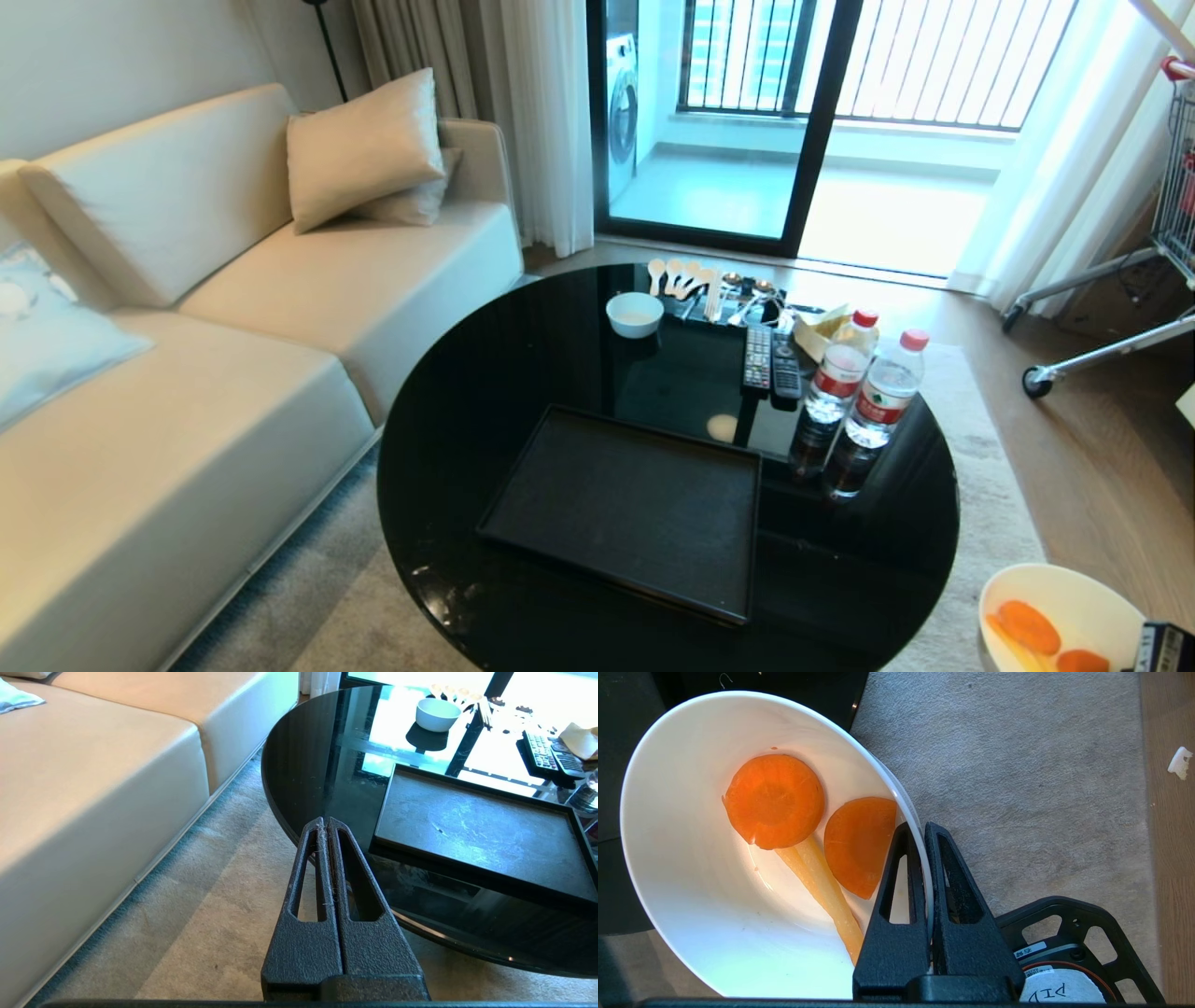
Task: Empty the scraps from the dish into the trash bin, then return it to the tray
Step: Move the bowl over the trash can
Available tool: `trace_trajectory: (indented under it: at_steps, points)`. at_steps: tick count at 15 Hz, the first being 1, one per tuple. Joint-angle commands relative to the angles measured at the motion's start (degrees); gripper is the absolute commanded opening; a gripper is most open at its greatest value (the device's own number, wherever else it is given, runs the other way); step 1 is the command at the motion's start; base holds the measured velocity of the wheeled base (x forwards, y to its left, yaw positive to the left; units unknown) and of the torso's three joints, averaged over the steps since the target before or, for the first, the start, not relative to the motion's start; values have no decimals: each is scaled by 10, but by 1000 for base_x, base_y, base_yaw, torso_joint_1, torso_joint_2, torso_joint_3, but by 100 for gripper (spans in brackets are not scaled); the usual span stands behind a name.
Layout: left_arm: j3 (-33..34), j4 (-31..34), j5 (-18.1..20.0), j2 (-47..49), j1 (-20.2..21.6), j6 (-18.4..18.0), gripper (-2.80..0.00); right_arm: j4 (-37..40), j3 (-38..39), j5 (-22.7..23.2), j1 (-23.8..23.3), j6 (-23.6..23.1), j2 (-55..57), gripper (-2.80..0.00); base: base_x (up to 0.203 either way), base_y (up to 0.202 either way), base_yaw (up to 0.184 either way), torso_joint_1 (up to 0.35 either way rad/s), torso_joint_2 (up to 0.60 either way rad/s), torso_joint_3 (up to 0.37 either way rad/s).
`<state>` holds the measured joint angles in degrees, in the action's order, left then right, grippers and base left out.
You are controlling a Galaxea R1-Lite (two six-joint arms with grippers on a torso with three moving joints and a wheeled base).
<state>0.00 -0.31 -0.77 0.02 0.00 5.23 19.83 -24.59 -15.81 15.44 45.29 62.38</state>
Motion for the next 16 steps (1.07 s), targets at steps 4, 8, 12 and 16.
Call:
trace_trajectory:
  at_steps: [4, 8, 12, 16]
  points:
    - [0, 0, 0, 0, 0, 0, -280, 1, 0, -1, 1, 2, 2, -280, 0, 0, 0, 0, 0, 0]
    - [0, 0, 0, 0, 0, 0, -280, 1, 0, -1, 1, 2, 1, -280, 0, 0, 0, 0, 0, 0]
    - [0, 0, 0, 0, 0, 0, -280, 1, 2, 0, 1, 2, 0, -280, 0, 0, 0, 0, 0, 0]
    - [0, 0, 0, 0, 0, 0, -280, 1, 1, 0, 3, 2, 4, -280, 0, 0, 0, 0, 0, 0]
